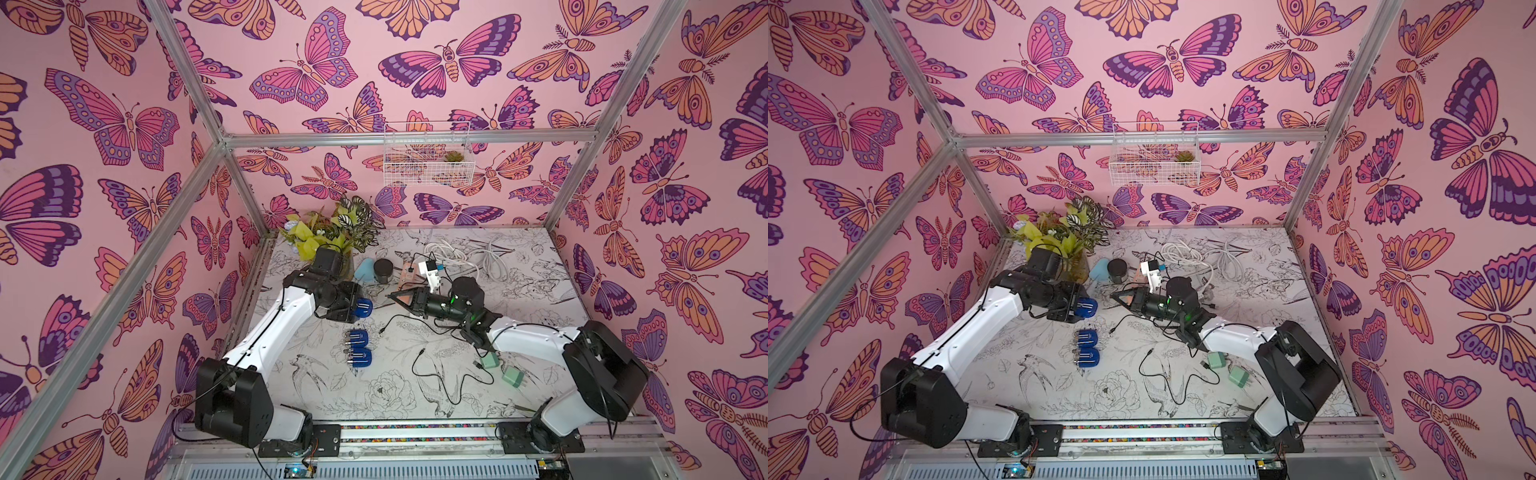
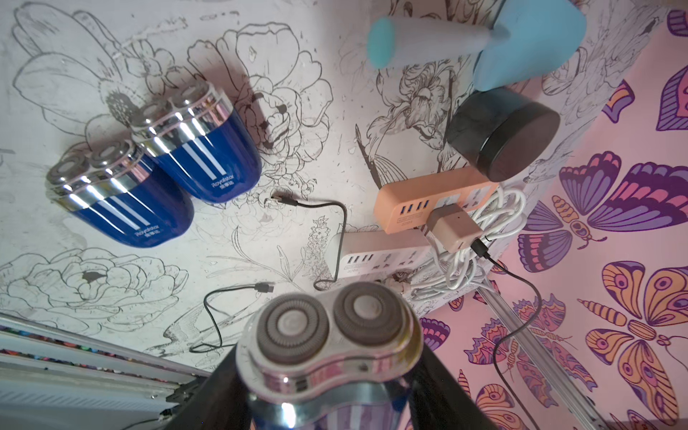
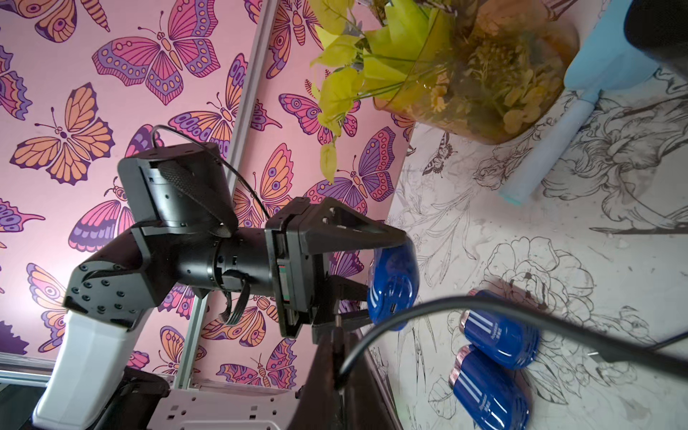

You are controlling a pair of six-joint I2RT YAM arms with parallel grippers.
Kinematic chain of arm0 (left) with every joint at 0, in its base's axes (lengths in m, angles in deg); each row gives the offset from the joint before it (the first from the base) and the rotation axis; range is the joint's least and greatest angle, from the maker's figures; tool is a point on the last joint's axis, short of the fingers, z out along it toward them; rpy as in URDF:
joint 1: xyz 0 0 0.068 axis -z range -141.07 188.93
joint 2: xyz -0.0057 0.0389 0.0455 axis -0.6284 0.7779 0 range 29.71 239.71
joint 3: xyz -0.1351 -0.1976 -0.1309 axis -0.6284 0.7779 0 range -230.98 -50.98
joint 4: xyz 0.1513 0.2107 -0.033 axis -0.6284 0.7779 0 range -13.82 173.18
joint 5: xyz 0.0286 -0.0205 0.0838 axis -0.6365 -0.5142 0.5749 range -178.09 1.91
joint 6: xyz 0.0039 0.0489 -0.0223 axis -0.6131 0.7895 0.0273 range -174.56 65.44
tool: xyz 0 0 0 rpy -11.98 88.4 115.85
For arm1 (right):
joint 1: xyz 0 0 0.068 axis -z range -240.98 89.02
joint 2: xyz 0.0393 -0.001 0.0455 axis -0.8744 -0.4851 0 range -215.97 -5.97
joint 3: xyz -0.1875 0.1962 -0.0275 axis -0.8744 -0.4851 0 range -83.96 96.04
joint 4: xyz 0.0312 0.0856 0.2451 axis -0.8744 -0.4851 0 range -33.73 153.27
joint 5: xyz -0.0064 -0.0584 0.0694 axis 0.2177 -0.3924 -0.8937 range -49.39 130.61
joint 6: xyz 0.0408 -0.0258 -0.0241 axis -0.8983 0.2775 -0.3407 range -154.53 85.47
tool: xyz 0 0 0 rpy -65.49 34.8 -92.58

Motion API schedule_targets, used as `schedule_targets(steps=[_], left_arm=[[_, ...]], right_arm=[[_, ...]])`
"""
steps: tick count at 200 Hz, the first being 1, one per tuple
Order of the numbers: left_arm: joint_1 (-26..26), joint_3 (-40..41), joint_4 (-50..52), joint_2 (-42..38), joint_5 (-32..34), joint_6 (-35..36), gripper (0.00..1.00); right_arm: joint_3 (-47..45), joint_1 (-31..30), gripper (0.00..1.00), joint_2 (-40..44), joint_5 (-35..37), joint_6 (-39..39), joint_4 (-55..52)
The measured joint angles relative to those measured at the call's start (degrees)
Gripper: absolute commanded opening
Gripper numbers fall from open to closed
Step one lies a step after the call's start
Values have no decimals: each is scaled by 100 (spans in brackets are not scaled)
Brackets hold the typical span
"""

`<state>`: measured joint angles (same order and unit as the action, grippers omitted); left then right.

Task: Charge the electric shaver
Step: Pick up the electric shaver from the center of the board, then insert the charging cable into the electric shaver.

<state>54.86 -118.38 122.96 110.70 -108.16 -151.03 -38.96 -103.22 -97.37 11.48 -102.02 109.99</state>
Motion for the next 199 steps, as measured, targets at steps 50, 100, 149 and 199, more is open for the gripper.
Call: schedule_targets(steps=[50, 100, 149, 199], left_arm=[[-24, 52, -31, -31, -146, -289, 0], [-26, 195, -201, -105, -157, -413, 0], [-26, 404, -522, -120, -155, -481, 0], [-26, 516, -756, -192, -133, -525, 0]], right_arm=[[-7, -190, 0, -332, 144, -46, 76], [-2, -317, 0, -542, 212, -289, 212], [-2, -330, 0, -741, 243, -560, 251], [48, -330, 0, -785, 254, -758, 415]])
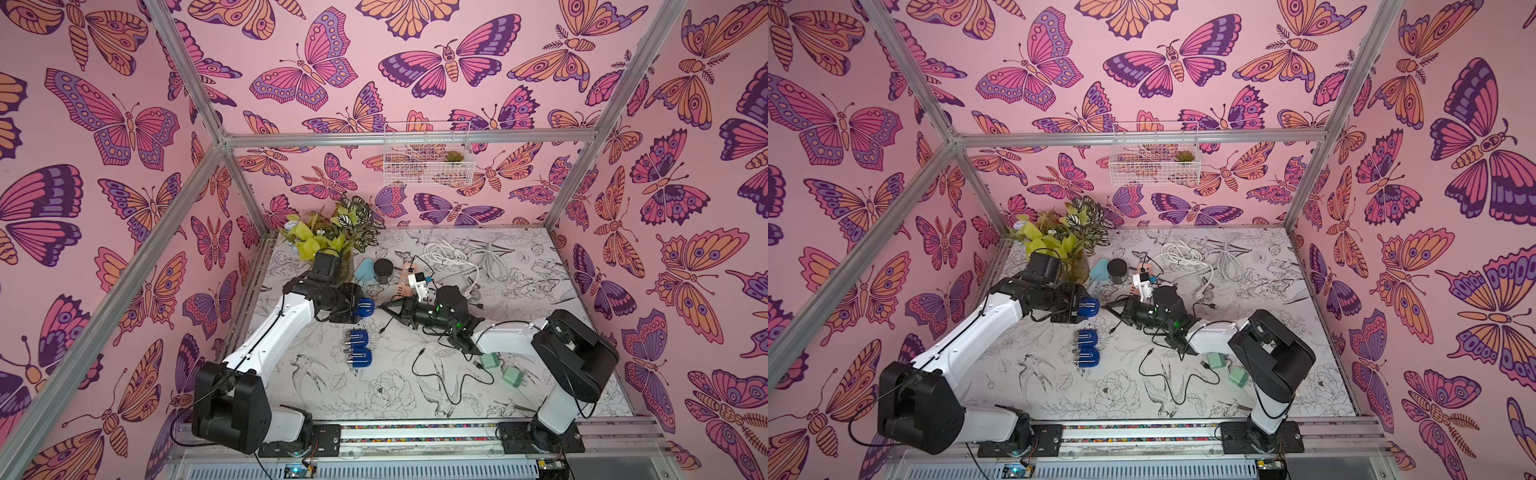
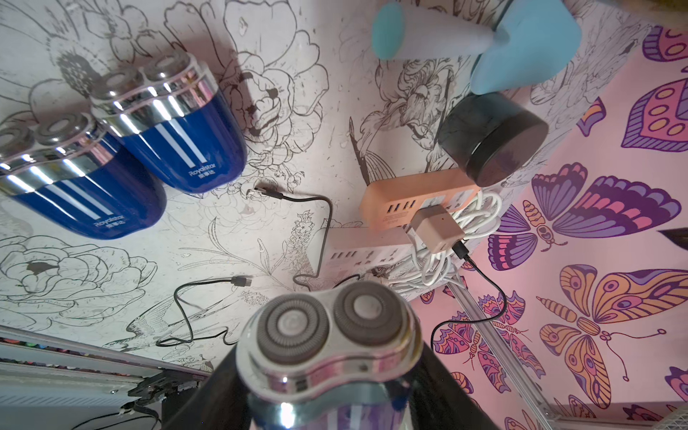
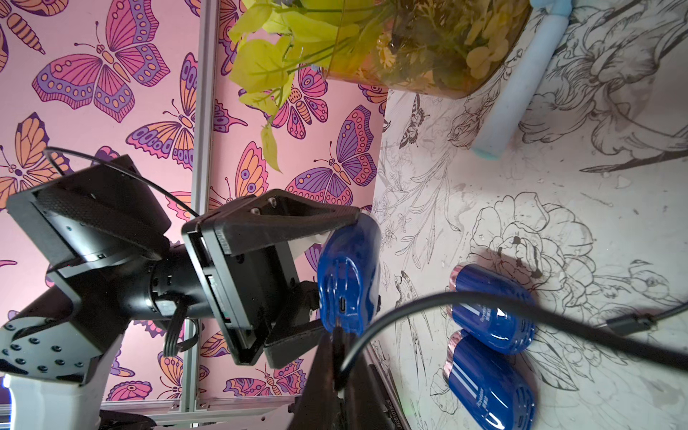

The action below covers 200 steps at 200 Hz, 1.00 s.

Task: Charge the electric shaver
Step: Insert the charging cable into the electric shaver.

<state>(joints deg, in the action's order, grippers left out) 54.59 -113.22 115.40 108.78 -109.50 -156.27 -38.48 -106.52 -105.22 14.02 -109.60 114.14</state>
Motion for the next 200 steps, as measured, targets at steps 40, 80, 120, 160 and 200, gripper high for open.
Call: schedule_targets(steps=[40, 80, 120, 160, 200], left_arm=[[0, 72, -136, -9, 20, -59, 0], [0, 122, -247, -11, 22, -105, 0], [7, 142, -334, -13, 24, -142, 0], [17, 142, -350, -13, 22, -144, 0], [52, 166, -361, -13, 57, -146, 0]], right_arm=[[55, 0, 0, -92, -2, -66, 39], [173, 0, 0, -168, -7, -140, 39], [175, 0, 0, -216, -9, -162, 35], [175, 0, 0, -247, -9, -168, 46], [175, 0, 0, -293, -9, -168, 50]])
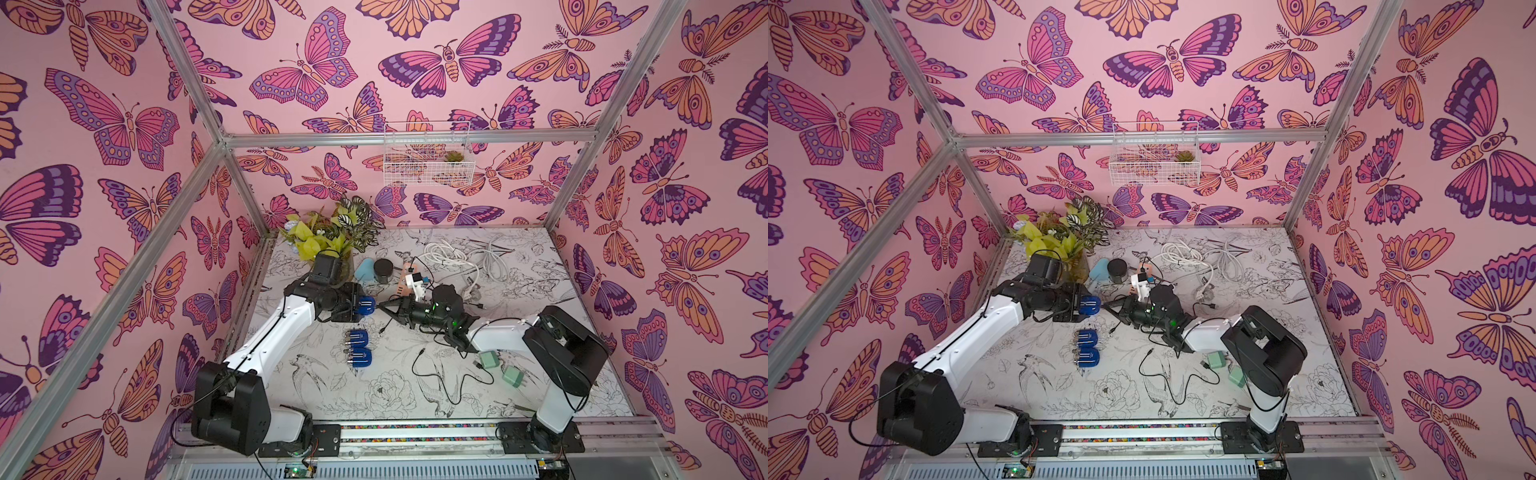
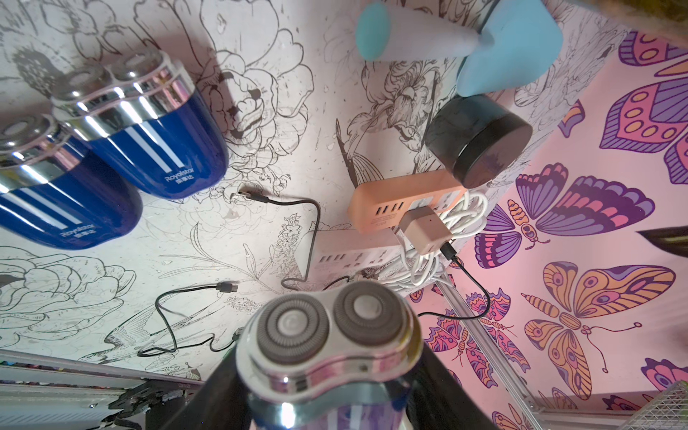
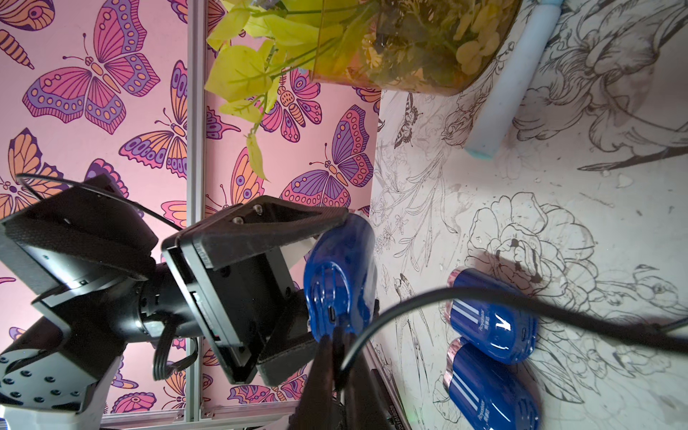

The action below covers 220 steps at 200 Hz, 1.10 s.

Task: Charge the electric shaver
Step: Insert the charging cable into the electric shaver.

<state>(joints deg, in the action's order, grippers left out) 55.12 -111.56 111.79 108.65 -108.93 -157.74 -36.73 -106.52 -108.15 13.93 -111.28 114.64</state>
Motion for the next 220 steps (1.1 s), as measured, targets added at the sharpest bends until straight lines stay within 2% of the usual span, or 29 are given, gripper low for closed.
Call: schedule_targets(steps=[100, 220], left_arm=[[66, 35, -9, 2, 48, -44, 0], [155, 37, -4, 2, 162, -278, 0]], right_arm=[[37, 0, 0, -9, -2, 4, -42], [175, -26, 0, 136, 109, 356, -693]])
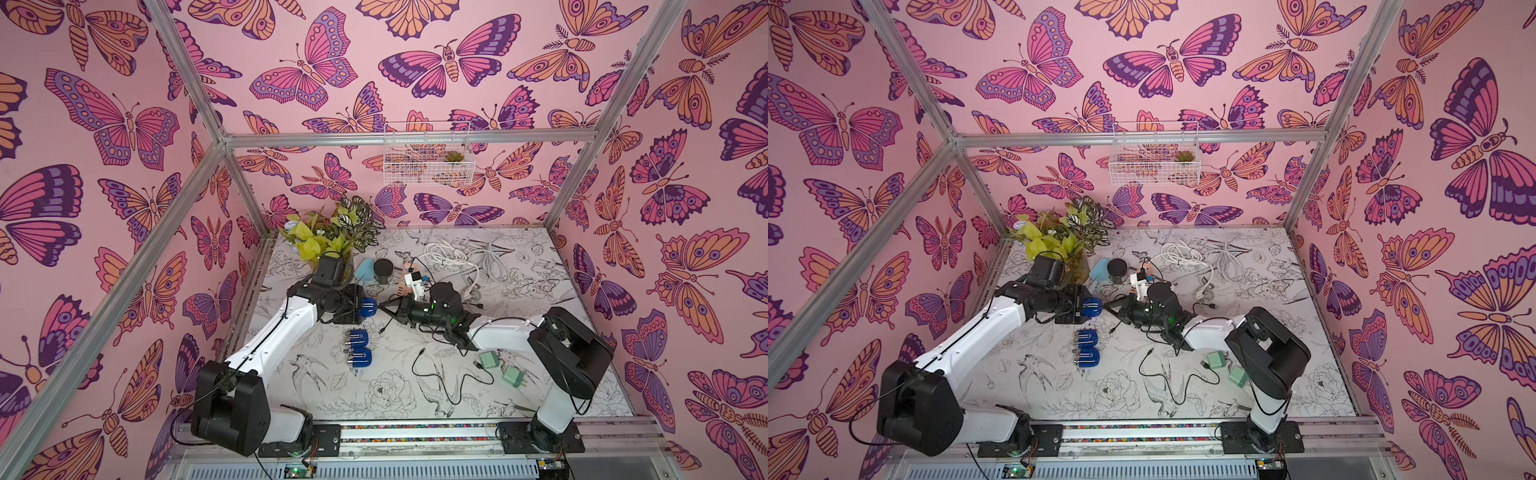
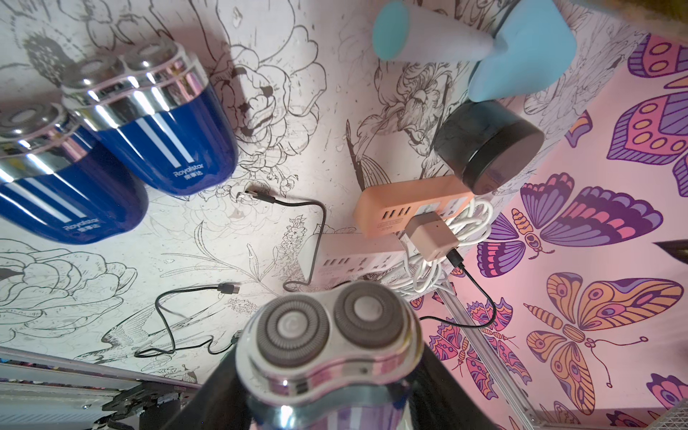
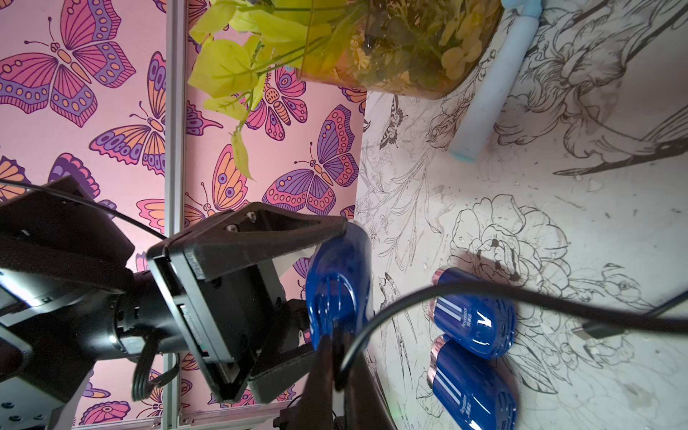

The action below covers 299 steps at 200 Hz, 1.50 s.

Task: Charge the electric shaver
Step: Insert the charging cable into the electric shaver.

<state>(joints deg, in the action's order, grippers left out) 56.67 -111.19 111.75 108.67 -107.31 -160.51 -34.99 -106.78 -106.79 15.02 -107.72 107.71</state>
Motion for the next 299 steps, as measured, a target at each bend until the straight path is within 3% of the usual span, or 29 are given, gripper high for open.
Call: schedule_targets(steps=[175, 182, 203, 235, 266, 299], left_arm=[[131, 52, -9, 0, 586, -363, 0], [136, 72, -17, 0, 586, -387, 0], [146, 160, -136, -15, 509, -435, 0], [216, 387, -365, -177, 363, -468, 0], [-76, 669, -579, -212, 522, -466, 0], [-551, 894, -667, -201, 732, -310, 0]], right_arm=[[507, -85, 0, -269, 68, 35, -553], [507, -85, 6, -271, 66, 35, -575], [507, -92, 40, -271, 57, 15, -645], [481, -120, 63, -59, -44, 81, -1204], [363, 133, 71, 898, -197, 330, -2223], [168, 658, 71, 2190, -319, 763, -3353]])
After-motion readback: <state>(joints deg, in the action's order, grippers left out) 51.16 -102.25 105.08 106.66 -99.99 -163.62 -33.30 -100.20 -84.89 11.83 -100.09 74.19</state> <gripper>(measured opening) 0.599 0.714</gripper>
